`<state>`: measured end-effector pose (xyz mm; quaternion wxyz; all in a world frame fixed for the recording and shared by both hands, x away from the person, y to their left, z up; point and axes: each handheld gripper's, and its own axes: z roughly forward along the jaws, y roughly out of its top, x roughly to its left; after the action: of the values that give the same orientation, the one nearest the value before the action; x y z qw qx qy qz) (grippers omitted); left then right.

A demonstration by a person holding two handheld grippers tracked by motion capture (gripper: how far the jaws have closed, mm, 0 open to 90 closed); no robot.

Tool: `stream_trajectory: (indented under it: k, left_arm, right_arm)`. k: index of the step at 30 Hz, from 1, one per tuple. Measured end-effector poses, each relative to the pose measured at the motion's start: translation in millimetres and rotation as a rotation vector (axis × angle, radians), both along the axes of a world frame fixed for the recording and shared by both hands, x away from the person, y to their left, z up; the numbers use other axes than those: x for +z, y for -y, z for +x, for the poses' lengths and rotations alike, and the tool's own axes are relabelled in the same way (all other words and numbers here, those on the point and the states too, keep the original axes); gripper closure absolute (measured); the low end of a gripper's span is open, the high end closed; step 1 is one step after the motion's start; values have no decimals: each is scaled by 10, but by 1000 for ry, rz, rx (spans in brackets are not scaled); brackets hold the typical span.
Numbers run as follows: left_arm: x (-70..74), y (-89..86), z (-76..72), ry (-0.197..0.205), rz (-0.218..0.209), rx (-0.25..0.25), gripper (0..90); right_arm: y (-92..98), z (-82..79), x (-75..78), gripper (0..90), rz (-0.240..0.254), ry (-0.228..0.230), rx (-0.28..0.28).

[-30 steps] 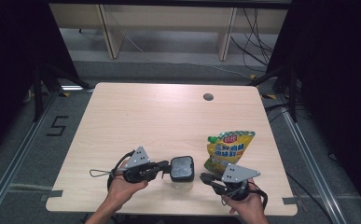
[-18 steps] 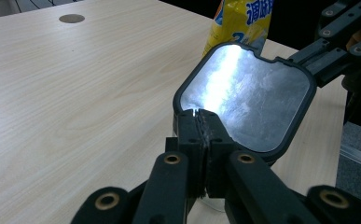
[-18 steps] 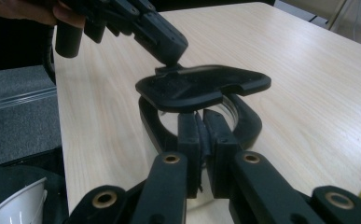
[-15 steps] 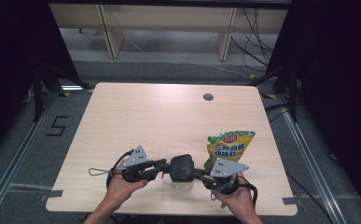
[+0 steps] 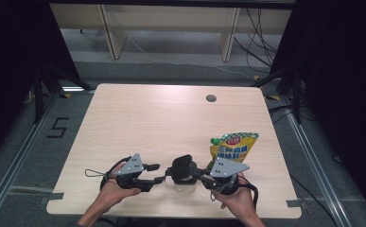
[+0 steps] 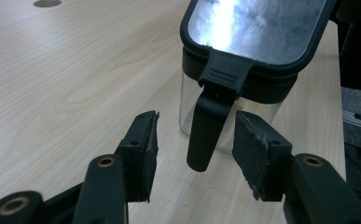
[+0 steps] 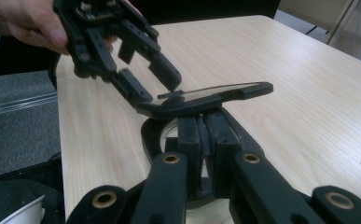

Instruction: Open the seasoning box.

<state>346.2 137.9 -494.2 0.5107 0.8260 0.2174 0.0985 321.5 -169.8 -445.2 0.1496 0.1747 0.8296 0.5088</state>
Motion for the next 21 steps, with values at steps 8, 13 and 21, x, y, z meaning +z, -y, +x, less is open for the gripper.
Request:
stream_trajectory:
  k: [8,13,21]
  left_arm:
    - [-70,59,41,9,41,-13,504]
    - [-102,82,60,12,54,-31,535]
    - [-175,124,71,6,29,-78,666]
  right_arm:
    - [-60,-1,29,864,4,2,8]
    - [-117,12,44,864,12,17,8]
    - [-189,24,67,863,16,18,16]
